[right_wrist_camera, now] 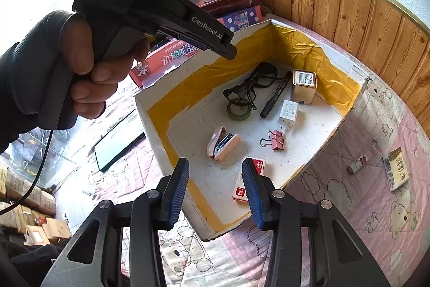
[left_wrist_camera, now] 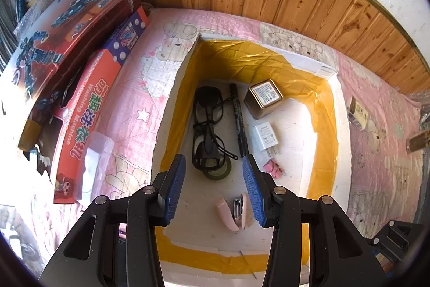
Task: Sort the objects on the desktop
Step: 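Move both tools back, right toward the tissue pack, left toward the clear tube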
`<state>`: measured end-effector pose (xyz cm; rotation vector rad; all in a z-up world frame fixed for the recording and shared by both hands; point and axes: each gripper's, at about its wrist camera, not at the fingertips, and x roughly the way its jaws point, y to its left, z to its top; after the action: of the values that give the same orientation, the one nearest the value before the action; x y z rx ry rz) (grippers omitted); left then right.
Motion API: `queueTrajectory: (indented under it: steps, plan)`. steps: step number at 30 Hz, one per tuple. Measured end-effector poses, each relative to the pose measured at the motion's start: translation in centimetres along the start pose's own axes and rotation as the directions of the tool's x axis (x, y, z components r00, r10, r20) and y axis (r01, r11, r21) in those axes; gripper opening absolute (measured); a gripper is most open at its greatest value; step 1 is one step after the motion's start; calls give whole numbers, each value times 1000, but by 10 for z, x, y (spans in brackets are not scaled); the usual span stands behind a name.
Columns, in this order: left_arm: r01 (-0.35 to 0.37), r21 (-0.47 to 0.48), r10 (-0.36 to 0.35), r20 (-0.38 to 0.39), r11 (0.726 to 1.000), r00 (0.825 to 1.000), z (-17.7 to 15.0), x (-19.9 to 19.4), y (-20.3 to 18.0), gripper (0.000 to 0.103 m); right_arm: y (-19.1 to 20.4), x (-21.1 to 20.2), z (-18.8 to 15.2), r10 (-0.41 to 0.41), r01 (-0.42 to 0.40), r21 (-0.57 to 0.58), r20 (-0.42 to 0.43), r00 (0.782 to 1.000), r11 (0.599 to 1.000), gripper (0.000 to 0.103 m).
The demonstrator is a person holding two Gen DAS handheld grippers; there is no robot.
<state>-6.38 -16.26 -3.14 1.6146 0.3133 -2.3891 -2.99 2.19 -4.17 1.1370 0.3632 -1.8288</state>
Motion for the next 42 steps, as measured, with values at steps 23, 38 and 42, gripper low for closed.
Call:
queueTrajectory:
  steps: [23, 38, 42]
  plan:
    - [200, 137, -205, 22, 970, 978, -50, -72, -94, 47, -48, -73, -39, -75, 26, 197, 246, 966, 980, 44]
    - [295, 172, -276, -128, 940, 953, -7, 19, -218, 47, -202, -67, -73, -308, 249, 377, 105, 946, 892, 54]
    - [292, 106, -273, -168, 950, 947, 10, 62, -229, 47, -239, -50, -64, -356, 320, 312, 65, 932, 895, 67]
